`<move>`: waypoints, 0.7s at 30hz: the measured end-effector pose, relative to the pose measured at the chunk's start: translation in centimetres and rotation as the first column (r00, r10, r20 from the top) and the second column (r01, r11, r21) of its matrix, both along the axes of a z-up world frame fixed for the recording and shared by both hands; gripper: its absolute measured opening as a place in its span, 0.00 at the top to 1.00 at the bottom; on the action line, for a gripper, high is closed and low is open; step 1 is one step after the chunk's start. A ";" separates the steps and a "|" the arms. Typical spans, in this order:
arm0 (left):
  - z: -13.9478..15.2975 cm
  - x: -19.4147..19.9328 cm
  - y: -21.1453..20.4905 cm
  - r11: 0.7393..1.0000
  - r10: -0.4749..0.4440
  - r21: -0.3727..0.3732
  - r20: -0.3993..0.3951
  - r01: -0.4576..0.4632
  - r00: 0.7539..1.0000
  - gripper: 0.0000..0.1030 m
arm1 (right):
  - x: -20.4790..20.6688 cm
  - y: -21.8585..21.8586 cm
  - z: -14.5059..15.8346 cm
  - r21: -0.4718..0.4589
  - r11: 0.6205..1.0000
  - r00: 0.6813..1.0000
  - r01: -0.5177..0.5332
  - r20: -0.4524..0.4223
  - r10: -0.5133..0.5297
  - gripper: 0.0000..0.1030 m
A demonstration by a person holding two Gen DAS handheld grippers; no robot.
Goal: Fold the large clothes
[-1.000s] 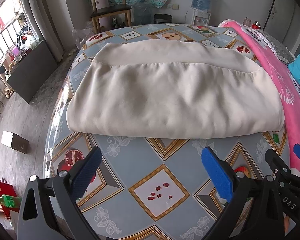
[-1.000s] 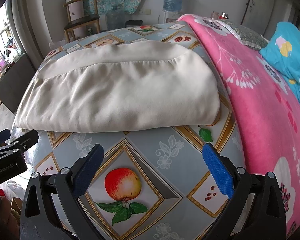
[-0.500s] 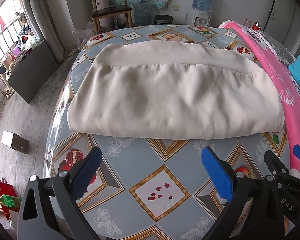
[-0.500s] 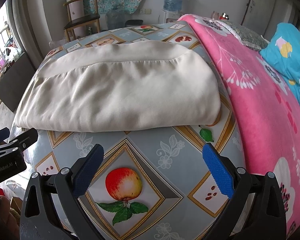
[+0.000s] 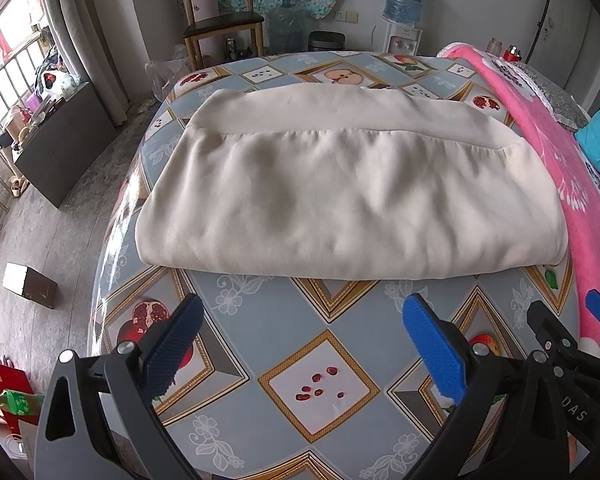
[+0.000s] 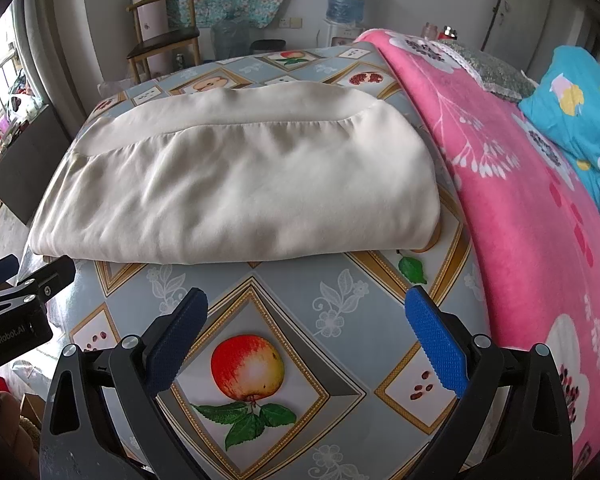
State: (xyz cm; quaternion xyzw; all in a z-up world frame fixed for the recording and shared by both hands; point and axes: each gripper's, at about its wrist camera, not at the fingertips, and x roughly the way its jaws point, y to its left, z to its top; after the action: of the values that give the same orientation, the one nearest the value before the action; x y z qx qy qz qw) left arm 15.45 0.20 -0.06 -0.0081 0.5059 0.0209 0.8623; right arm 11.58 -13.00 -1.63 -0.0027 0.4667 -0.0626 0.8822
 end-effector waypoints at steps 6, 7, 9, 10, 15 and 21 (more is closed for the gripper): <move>0.1 0.0 0.0 1.000 0.001 0.000 0.001 -0.001 1.000 0.05 | 0.0 -0.1 0.0 -0.001 1.000 1.000 -0.001 0.000 0.001 0.07; 0.1 0.0 0.0 1.000 0.002 0.000 0.001 -0.002 1.000 0.05 | 0.0 -0.1 0.0 -0.001 1.000 1.000 -0.001 0.000 0.001 0.07; 0.2 0.0 0.1 1.000 0.002 0.000 0.002 -0.002 1.000 0.05 | 0.0 0.0 0.0 0.000 1.000 1.000 0.000 -0.001 0.000 0.07; 0.2 0.0 0.0 1.000 0.002 0.001 0.003 -0.002 1.000 0.05 | 0.0 -0.1 0.0 0.000 1.000 1.000 0.000 -0.001 0.000 0.07; 0.4 -0.1 0.1 1.000 0.003 0.001 0.004 -0.003 1.000 0.05 | 0.0 0.0 0.0 0.000 1.000 1.000 0.000 0.000 0.000 0.07; 0.4 -0.1 0.1 1.000 0.005 0.001 0.006 -0.005 1.000 0.05 | 0.0 -0.1 0.0 -0.001 1.000 1.000 0.000 0.000 0.000 0.07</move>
State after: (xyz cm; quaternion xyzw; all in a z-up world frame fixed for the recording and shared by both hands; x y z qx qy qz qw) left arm 15.39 0.30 0.35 -0.0089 0.5031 0.0232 0.8639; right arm 11.61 -13.07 -1.67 -0.0035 0.4667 -0.0628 0.8822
